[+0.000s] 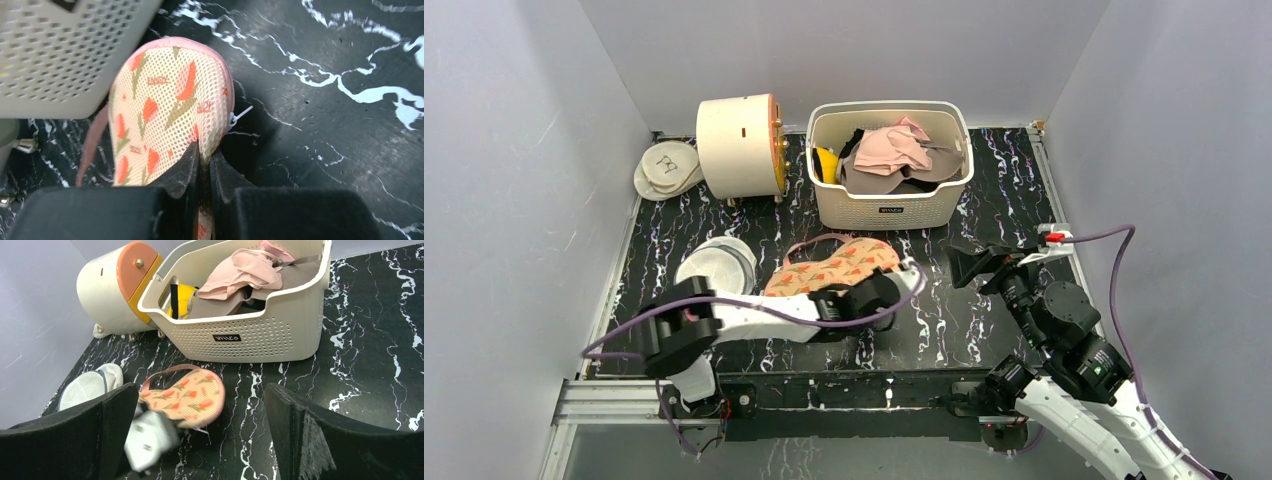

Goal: Unzip the laundry bag and remove the bra
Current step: Unzip the laundry bag at the center of the board.

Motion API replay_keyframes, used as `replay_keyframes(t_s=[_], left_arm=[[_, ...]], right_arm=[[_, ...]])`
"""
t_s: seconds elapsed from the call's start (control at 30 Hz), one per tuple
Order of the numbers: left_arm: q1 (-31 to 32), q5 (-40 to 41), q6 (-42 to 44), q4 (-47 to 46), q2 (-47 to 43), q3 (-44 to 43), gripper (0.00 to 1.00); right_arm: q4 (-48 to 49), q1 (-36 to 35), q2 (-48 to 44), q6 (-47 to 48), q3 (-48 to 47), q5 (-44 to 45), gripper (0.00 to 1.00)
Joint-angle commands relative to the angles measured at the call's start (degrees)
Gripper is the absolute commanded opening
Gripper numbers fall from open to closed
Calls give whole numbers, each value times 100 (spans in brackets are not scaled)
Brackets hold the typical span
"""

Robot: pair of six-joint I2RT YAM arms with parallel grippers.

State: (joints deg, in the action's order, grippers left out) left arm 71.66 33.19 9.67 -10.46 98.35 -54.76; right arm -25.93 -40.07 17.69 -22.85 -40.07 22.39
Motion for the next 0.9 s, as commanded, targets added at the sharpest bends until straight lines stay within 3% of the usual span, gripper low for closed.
replay_keyframes(t_s=[0.0, 0.2, 0.47, 0.67, 0.8, 0.87], left_arm=[[-221, -317, -400, 342, -1394, 354, 0], [-392, -250, -459, -129, -2621, 1156, 0], [-416, 16, -689, -32, -2962, 1033, 0], [-439, -347, -633, 465, -2843, 481, 0], [-484, -547, -367, 565, -2786, 347, 0], [-530, -520, -374, 440, -2830, 522, 0]], right_arm=[[407, -6, 118, 55, -264, 97, 98], [708, 1, 358, 43, -147, 197, 98], [1095, 0, 1255, -108, 279, -1854, 91], [1527, 0, 1939, 32, 436, -2913, 86], [1799, 0, 2486, -45, 515, -3452, 72], [1961, 0, 2641, -34, 550, -3596, 60]])
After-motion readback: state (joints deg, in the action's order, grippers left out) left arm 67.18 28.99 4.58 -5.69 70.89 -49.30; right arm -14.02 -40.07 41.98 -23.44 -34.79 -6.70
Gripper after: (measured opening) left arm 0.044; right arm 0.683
